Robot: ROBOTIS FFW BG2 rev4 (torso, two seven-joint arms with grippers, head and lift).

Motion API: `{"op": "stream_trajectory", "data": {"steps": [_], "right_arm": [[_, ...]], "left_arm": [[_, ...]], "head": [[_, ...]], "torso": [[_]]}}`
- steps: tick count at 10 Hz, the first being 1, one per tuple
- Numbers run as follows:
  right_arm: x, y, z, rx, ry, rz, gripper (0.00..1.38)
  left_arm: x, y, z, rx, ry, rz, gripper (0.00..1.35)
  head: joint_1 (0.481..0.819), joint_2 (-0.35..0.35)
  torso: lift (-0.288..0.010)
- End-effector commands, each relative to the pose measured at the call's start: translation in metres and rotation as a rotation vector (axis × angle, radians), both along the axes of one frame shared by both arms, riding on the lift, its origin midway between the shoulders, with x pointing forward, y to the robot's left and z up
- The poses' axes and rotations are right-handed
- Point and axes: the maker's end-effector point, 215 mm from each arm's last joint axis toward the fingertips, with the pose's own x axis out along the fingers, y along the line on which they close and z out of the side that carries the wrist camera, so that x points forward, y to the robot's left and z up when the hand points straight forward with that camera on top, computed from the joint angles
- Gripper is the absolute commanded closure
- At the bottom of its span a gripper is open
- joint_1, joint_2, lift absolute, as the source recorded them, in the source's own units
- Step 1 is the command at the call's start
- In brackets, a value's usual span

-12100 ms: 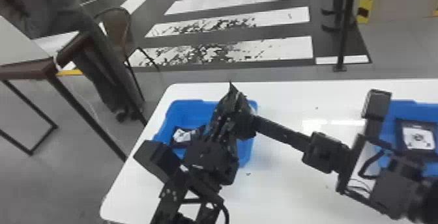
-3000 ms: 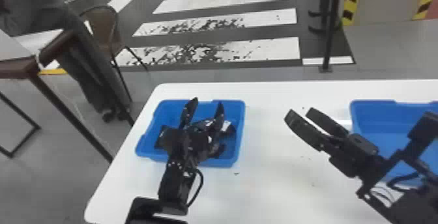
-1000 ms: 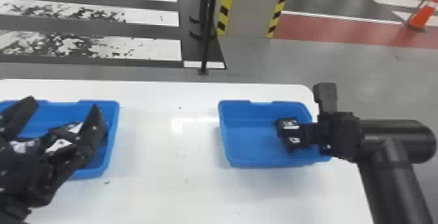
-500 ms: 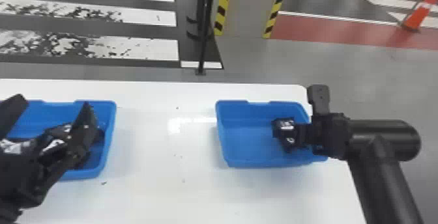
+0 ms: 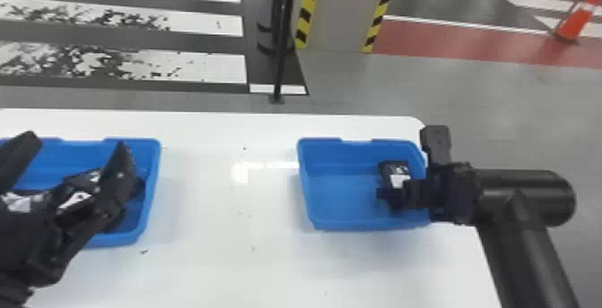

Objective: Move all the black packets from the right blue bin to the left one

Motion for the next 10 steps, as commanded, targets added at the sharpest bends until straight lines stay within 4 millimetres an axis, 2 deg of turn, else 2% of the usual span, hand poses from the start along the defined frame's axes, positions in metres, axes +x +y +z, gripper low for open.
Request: {"op": "stream_trajectory", "data": {"steps": [1, 2, 4, 6, 8, 10], "right_arm": [[-0.002, 0.002, -0.005, 0.017, 0.01, -0.001, 0.77], [-0.003, 0.005, -0.006, 0.023, 0.007, 0.003, 1.09], [0.005, 0.014, -0.001, 0.041, -0.048, 0.02, 1.13], [0.014, 0.022, 0.022, 0.015, -0.203, 0.049, 1.15], [0.019, 0.042, 0.061, 0.02, -0.375, 0.082, 1.15], [0.02, 0.08, 0.111, 0.097, -0.546, 0.152, 1.15]], "left_arm": [[0.0, 0.001, -0.001, -0.005, -0.001, 0.002, 0.15], [0.0, 0.001, -0.003, -0.007, 0.002, 0.002, 0.15], [0.0, 0.001, -0.002, -0.009, -0.003, 0.002, 0.15], [-0.001, 0.002, 0.002, -0.02, -0.017, 0.002, 0.15], [-0.002, 0.002, 0.006, -0.025, -0.029, 0.001, 0.15], [-0.002, 0.003, 0.003, -0.058, -0.033, -0.002, 0.15]], "head": [[0.695, -0.22], [0.695, -0.219], [0.695, -0.213], [0.695, -0.203], [0.695, -0.188], [0.695, -0.161]], "torso": [[-0.14], [-0.14], [-0.14], [-0.14], [-0.14], [-0.14]]}}
